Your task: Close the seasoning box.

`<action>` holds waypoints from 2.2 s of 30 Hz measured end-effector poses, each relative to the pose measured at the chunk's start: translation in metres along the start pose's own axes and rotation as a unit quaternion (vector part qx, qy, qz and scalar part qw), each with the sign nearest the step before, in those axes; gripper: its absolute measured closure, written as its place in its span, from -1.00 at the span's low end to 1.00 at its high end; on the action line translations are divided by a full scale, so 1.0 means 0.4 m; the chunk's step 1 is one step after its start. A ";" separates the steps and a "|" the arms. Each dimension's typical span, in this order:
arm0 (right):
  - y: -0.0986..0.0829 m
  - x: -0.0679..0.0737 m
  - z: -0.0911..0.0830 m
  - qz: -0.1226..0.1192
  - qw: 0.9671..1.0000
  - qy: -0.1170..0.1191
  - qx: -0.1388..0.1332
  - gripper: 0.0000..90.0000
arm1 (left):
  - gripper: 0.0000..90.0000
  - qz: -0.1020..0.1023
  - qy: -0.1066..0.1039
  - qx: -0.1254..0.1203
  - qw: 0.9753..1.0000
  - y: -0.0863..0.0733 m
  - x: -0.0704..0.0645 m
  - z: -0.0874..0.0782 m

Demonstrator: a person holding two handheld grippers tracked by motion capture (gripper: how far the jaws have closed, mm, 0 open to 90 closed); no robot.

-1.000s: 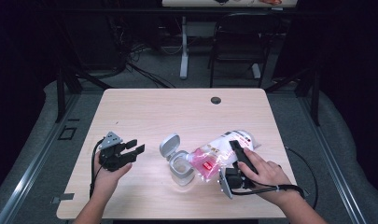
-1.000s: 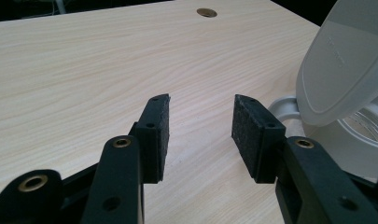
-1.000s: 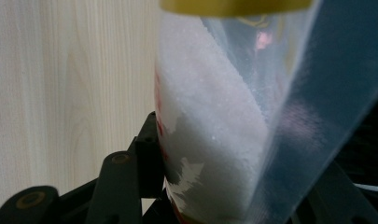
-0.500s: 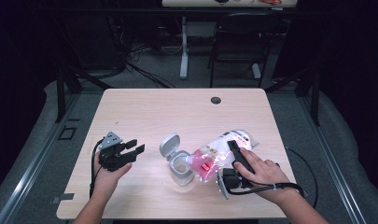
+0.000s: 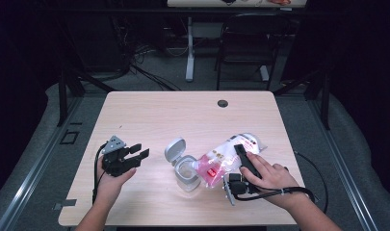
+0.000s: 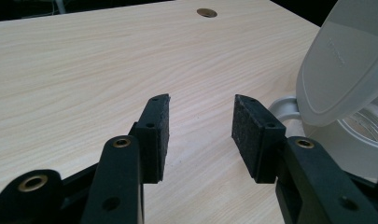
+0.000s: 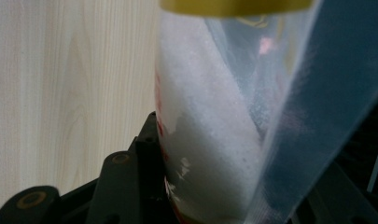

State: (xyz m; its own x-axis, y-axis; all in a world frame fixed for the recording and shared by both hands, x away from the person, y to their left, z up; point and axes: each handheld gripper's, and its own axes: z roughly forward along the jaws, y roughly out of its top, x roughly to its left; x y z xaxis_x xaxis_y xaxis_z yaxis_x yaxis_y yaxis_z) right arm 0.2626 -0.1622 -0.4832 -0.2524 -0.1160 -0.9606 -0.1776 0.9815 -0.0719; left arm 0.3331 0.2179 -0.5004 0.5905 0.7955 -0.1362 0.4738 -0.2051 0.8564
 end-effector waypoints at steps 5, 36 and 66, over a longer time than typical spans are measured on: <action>0.005 -0.004 -0.006 -0.010 1.000 0.001 0.008 0.17 | 0.27 -0.001 0.000 0.000 1.000 0.000 0.000 0.000; 0.008 -0.010 0.005 -0.030 0.999 0.003 0.017 0.18 | 0.26 0.001 0.000 0.000 1.000 0.000 -0.002 0.001; 0.023 -0.020 0.009 -0.080 0.996 -0.010 0.022 0.21 | 0.26 0.002 -0.003 0.000 1.000 0.001 -0.004 0.001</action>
State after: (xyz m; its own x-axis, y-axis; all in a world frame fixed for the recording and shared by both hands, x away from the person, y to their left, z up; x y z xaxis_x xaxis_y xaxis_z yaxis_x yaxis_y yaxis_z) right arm 0.2663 -0.1518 -0.4770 -0.2040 -0.2695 -0.9411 -0.1728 0.9562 -0.2363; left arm 0.3325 0.2165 -0.5001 0.5960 0.7916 -0.1348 0.4708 -0.2085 0.8573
